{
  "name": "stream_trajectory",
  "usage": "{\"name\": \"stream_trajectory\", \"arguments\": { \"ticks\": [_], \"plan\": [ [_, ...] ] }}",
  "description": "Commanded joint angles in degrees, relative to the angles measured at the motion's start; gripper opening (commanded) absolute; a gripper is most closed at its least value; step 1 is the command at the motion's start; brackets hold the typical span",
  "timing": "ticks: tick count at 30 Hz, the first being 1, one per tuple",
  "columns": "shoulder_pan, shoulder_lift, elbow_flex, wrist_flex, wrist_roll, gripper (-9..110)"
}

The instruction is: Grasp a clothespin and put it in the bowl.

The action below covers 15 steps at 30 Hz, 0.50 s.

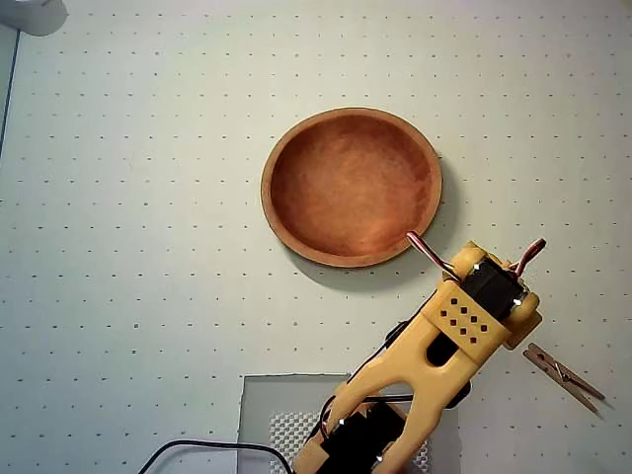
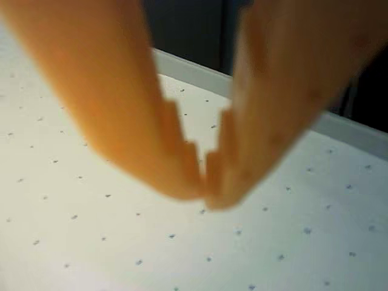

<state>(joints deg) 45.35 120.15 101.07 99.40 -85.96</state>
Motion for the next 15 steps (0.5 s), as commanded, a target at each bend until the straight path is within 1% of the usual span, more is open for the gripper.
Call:
{"name": "stream_trajectory", "arguments": {
  "ticks": [1, 7, 15],
  "plan": [
    [3.08, -3.25, 0.44, 0.79, -1.85, -3],
    [10.63, -12.48, 0.53, 0.7, -2.02, -3],
    [12.3, -21.09, 0.97, 0.79, -1.32, -2]
  ]
}}
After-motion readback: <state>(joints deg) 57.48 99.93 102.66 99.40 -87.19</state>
